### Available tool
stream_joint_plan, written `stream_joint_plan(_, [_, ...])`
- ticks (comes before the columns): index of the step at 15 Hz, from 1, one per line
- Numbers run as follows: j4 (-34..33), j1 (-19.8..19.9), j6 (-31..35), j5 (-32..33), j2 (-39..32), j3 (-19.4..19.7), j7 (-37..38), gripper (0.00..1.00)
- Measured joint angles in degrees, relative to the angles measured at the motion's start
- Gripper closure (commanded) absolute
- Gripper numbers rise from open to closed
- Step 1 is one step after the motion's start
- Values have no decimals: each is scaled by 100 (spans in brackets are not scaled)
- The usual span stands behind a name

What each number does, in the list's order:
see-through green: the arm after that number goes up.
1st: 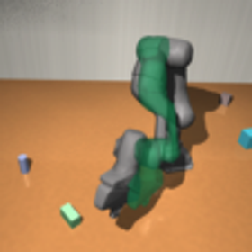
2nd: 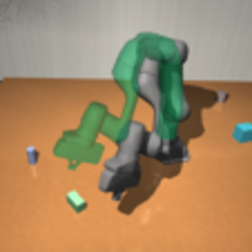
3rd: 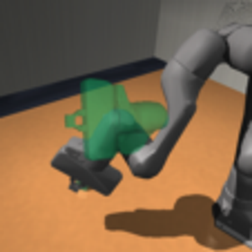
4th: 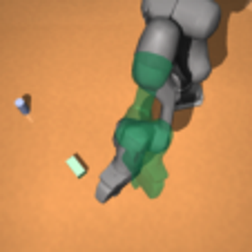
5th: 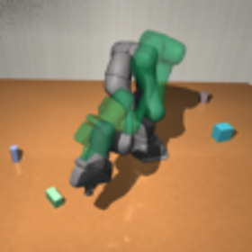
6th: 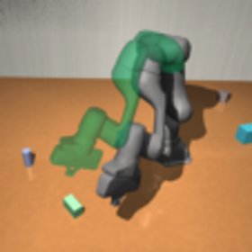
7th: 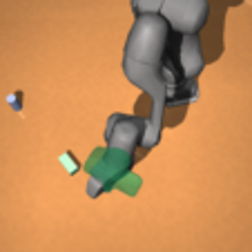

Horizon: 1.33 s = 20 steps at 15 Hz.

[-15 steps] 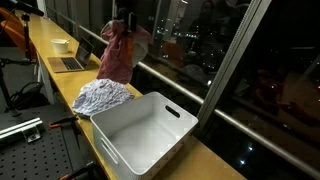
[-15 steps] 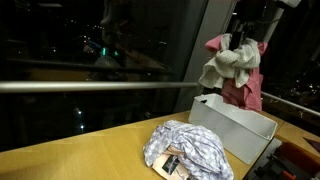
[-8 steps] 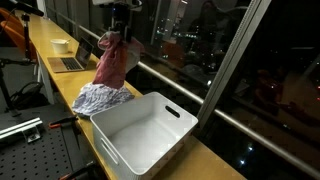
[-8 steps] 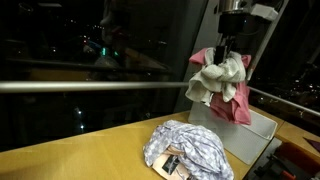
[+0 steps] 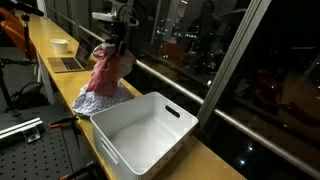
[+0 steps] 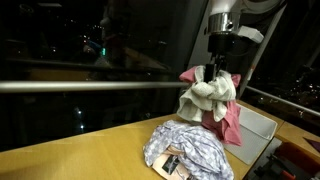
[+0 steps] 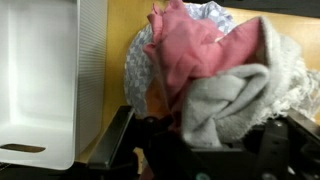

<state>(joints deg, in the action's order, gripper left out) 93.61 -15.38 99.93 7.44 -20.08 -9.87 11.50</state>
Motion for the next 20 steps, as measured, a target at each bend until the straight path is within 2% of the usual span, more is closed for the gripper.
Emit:
stream_joint_plan(4, [242,24,141,-112,-25,3,-46,100])
stream_joint_plan(5, [295,29,151,-126,-26,5,-56,78])
stream_joint_plan(6, [340,32,160,-134,-26,6,-67,74])
stream_joint_plan(16, [708,136,388,-288,13,15,-141,3])
stream_joint_plan(17, [741,159,400,-300,27,16,-160,0])
stream_joint_plan(20, [853,226,499,-324,78,23,-218,0])
